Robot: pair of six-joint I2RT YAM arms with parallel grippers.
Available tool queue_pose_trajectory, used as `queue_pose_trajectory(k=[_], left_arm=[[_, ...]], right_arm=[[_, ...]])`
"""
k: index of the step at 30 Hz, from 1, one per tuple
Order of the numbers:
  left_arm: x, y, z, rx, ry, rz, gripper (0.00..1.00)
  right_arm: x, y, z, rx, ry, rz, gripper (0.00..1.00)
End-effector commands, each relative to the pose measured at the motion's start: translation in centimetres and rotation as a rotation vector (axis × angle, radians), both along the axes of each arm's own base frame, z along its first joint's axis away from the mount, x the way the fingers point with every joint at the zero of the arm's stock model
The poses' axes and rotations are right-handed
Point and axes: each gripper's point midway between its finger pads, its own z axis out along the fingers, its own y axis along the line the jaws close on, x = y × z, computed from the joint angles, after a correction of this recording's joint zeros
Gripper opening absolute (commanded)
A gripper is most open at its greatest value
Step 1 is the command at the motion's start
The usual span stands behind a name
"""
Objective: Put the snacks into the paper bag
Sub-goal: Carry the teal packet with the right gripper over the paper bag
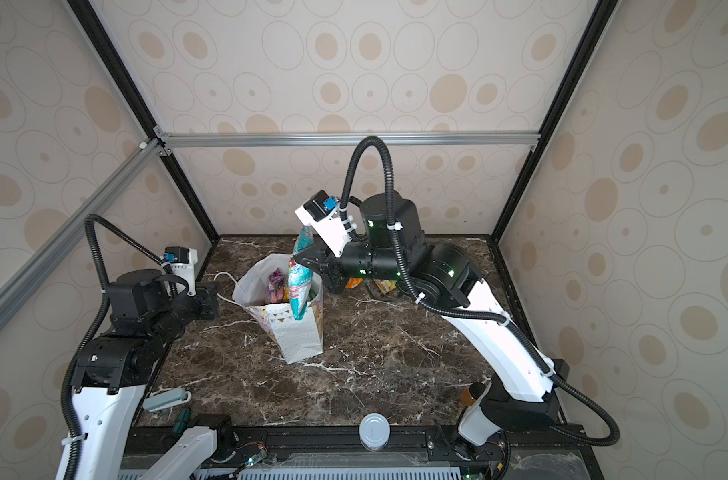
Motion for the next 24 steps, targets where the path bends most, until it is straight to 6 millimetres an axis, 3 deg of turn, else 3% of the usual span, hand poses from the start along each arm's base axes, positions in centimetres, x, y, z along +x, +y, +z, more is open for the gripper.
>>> queue_pose_trajectory(k=[1,24], left_arm=[[-0.2,0.1,2.1,0.019,-0.070,-0.005,0.00],[-0.7,0.2,1.4,0.016,-0.057,0.001,0.00]], right_arm=[[0.1,1.4,1.9,0.062,-0.054,0.037,0.00],[4.4,7.4,-1.8,-0.002,-0.036,0.041,0.00]])
